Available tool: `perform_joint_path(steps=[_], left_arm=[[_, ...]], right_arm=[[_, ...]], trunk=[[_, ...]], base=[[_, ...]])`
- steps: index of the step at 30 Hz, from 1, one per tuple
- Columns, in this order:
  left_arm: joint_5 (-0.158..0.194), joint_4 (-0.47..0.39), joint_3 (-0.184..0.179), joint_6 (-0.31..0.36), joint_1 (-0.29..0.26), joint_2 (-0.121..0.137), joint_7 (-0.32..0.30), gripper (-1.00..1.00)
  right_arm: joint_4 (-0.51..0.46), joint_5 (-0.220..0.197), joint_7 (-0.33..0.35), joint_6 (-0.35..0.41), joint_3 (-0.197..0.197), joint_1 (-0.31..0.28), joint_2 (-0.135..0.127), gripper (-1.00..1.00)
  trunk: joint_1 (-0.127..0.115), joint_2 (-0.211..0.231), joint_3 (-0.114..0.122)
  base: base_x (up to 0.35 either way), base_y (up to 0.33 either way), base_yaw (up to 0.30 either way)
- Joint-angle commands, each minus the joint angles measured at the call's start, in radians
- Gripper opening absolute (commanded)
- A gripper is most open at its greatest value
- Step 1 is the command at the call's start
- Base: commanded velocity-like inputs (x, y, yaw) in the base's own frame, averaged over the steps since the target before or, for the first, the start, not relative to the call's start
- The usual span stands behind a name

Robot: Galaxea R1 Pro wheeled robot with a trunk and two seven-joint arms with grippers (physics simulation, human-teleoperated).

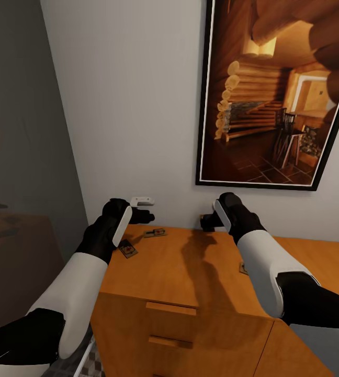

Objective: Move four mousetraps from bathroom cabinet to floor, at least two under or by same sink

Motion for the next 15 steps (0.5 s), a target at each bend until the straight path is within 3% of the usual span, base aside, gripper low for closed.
perform_joint_path(steps=[1,15], left_arm=[[0.010,-0.001,-0.001,0.004,-0.001,0.000,0.008,1.00],[0.010,-0.001,-0.001,0.004,-0.001,0.000,0.008,1.00]], right_arm=[[-0.026,0.009,-0.002,0.004,0.000,-0.001,0.001,-1.00],[-0.026,0.008,0.000,0.004,0.000,-0.001,0.001,-1.00]], trunk=[[0.000,0.000,-0.001],[0.000,0.000,-0.001]], base=[[0.000,0.000,0.000],[0.000,0.000,0.000]])
